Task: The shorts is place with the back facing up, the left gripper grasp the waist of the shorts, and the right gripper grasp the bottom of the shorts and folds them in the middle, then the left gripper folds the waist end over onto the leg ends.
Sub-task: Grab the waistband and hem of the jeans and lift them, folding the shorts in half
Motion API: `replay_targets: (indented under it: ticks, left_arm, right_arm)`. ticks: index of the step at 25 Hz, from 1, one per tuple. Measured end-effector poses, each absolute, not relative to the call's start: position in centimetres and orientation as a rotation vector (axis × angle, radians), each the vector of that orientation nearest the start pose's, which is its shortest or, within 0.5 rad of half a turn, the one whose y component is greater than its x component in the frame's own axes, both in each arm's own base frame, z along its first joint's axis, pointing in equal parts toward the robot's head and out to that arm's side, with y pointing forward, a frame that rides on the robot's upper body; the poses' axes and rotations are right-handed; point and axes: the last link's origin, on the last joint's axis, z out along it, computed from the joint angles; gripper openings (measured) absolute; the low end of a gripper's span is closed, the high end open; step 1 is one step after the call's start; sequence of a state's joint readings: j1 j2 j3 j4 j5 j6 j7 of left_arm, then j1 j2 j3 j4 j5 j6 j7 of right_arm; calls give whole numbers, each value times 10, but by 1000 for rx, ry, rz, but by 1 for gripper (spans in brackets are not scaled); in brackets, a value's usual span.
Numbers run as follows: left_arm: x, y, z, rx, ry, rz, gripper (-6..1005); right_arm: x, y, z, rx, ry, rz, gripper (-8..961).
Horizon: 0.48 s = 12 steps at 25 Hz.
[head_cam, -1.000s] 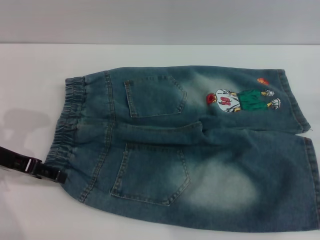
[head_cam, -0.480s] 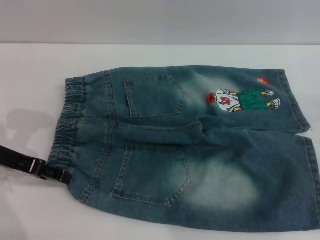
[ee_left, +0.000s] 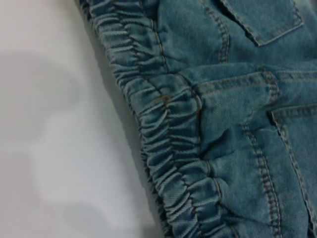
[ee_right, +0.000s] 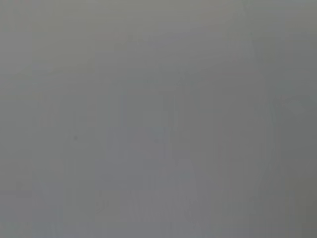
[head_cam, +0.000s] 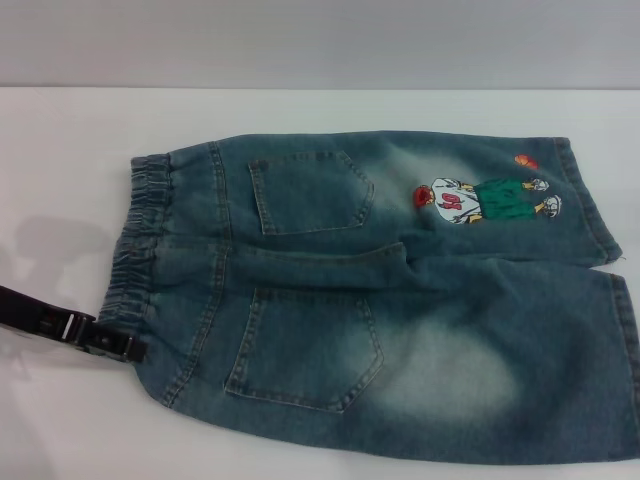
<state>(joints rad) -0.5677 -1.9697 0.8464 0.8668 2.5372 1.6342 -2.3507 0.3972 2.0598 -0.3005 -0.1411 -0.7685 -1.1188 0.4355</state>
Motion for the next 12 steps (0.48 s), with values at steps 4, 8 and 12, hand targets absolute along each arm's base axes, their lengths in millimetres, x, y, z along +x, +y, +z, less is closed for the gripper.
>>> replay_targets:
  ticks: [4, 8, 12]
  left_arm:
    - [-306, 329, 47, -2440, -1646, 197, 820]
    - [-306, 330, 48, -2441, -1641, 194, 818]
    - [-299, 336, 46, -2456, -1620, 189, 816]
  right_arm:
    - [412, 308, 85, -1105, 745, 695, 622]
    - [412, 308, 85, -1105, 745, 695, 623]
    - [412, 308, 85, -1105, 746, 695, 622]
